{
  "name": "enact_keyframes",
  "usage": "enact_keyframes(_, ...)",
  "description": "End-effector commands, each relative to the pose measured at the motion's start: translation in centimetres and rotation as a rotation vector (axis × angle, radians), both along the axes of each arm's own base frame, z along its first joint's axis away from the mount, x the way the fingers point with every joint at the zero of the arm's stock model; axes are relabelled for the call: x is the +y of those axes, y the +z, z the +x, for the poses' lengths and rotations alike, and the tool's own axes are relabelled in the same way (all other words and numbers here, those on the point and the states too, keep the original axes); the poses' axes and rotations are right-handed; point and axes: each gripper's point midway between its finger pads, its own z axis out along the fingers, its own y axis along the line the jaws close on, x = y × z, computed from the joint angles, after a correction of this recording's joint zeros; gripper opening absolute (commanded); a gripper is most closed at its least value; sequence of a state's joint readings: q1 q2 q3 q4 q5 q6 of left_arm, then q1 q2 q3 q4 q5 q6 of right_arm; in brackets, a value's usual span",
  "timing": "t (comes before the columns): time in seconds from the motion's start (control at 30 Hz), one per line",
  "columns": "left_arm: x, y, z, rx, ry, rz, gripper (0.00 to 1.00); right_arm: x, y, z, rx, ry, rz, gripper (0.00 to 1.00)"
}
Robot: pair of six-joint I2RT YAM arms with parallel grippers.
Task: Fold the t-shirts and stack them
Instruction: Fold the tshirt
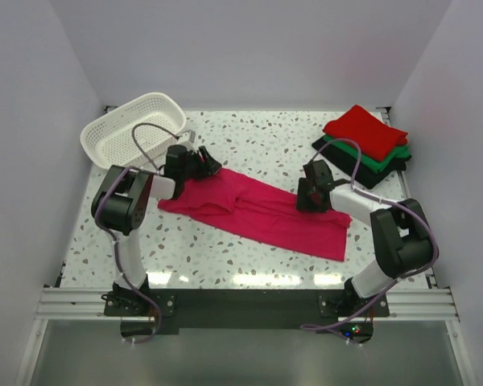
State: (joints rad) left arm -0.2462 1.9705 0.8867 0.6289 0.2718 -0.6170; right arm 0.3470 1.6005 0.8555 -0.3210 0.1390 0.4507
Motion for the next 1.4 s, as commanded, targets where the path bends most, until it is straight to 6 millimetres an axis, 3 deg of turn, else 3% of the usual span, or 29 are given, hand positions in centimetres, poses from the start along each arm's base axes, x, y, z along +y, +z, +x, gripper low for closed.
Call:
enact_keyframes(0.0,0.0,-1.7,1.9,0.044,0.019,0.063,0.58,-0.2,-2.8,-5.7,0.177,-0.012,-0.005,0.52)
enact_keyframes(0.07,-0.3,-0.6,3.9,0.012,0.026,0.066,0.58,0.3,-2.6,-6.7,0.174,-0.006,0.005,0.52)
enact_keyframes(0.1,-0.3,-1.7,4.2,0.04,0.021,0.082,0.58,0.5,-2.4,-7.1,0.173,-0.007,0.01,0.52)
enact_keyframes(0.13,-0.7,-0.7,5.6,0.013,0.018,0.076,0.58,1.1,-2.0,-7.6,0.166,0.0,0.021,0.52)
enact_keyframes(0.23,-1.7,-1.0,6.6,0.01,-0.01,0.088,0.58,2.0,-1.7,-9.1,0.183,0.017,0.036,0.52)
enact_keyframes(0.37,-2.9,1.5,8.3,-0.062,-0.031,0.1,0.58,2.9,0.6,-9.7,0.13,0.041,0.024,0.52)
enact_keyframes(0.47,-3.4,3.9,8.4,-0.108,-0.044,0.105,0.58,2.9,2.9,-9.3,0.076,0.04,0.022,0.52)
enact_keyframes(0.57,-3.6,7.9,7.4,-0.175,-0.041,0.115,0.58,2.3,5.8,-8.8,0.0,0.039,0.013,0.53)
enact_keyframes(0.63,-3.7,9.0,6.4,-0.191,-0.031,0.132,0.59,1.3,6.6,-8.9,-0.015,0.037,-0.026,0.54)
enact_keyframes(0.67,-3.2,8.5,5.6,-0.174,-0.003,0.157,0.59,0.5,6.7,-8.8,-0.026,0.023,-0.064,0.54)
enact_keyframes(0.7,-3.5,9.7,4.7,-0.19,-0.002,0.161,0.59,-0.1,6.5,-8.9,-0.025,0.013,-0.093,0.56)
enact_keyframes(0.83,-2.6,8.4,1.1,-0.159,0.02,0.149,0.59,-1.4,4.8,-9.6,0.01,-0.001,-0.156,0.58)
enact_keyframes(0.93,-1.7,5.4,-1.8,-0.096,0.018,0.149,0.6,-1.7,3.8,-10.0,0.033,-0.008,-0.173,0.58)
enact_keyframes(1.17,-0.7,1.4,-5.1,-0.008,0.01,0.161,0.6,-1.0,2.9,-10.3,0.071,0.018,-0.15,0.59)
enact_keyframes(1.37,0.1,0.1,-7.2,0.025,0.007,0.174,0.6,0.3,-0.2,-11.5,0.157,0.032,-0.088,0.57)
